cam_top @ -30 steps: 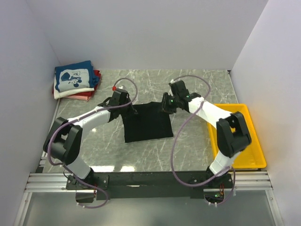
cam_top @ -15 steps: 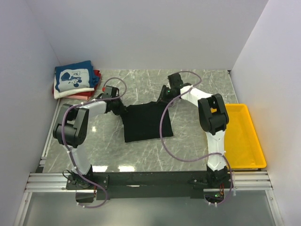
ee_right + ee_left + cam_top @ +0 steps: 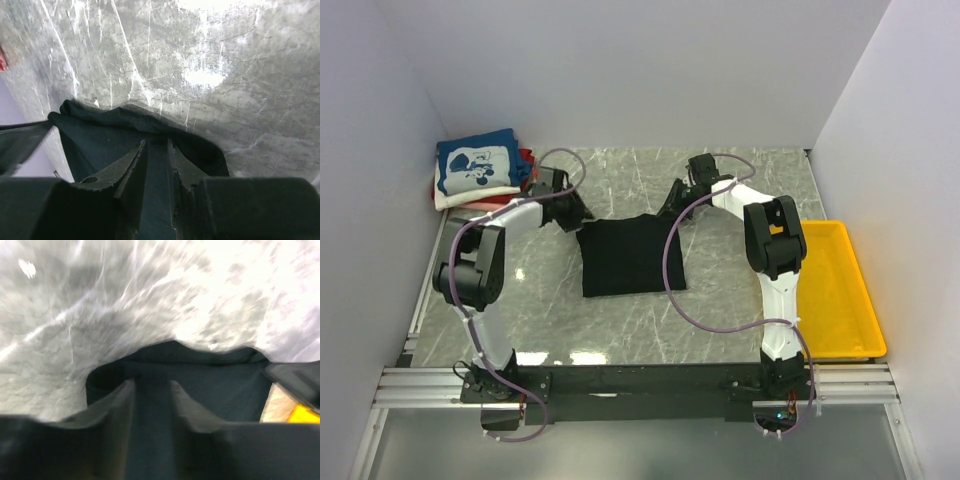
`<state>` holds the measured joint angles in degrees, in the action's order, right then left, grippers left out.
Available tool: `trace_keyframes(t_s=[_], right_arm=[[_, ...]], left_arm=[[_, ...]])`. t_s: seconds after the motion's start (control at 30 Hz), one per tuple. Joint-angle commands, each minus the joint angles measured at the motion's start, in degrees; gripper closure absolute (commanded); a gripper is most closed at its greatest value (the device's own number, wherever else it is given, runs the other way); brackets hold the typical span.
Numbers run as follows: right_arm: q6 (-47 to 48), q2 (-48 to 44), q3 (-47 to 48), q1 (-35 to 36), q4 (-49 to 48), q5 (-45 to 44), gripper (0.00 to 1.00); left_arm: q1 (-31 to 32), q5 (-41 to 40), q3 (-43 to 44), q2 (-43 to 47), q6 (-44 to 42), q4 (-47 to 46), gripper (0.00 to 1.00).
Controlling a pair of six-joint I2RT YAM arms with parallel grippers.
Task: Fold and stack the t-shirts
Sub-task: Fold the tshirt, then neatly place the folded tshirt to the corner
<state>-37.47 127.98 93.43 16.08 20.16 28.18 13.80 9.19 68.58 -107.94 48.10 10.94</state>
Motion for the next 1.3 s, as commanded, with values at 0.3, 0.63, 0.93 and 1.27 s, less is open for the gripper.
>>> trace_keyframes(t_s=[0.3,0.63,0.93,1.27], right_arm=[[1.52,-16.60,-1.67,-0.26,-0.91,-0.14,0.56],[1.09,-33.58,-16.85,-0.34,-6.36,-1.46,0.52],[-0.06,-47.73,-31.45,1.32,-11.02,-1.46,0.50],[2.32,-57.14,-35.77,1.42,-8.65,-1.99,0.50]], left_arm=[[-1.32,-1.29,-1.07,17.05,-7.05,9.27,0.13],[-1.32,5.55,-10.82,21.37,-10.13,10.60,0.15],[-1.15,14.63,-16.19,15.40,-9.25,4.36,0.16],[1.66,9.62,-14.70,6.00,-8.20,3.56,0.26]])
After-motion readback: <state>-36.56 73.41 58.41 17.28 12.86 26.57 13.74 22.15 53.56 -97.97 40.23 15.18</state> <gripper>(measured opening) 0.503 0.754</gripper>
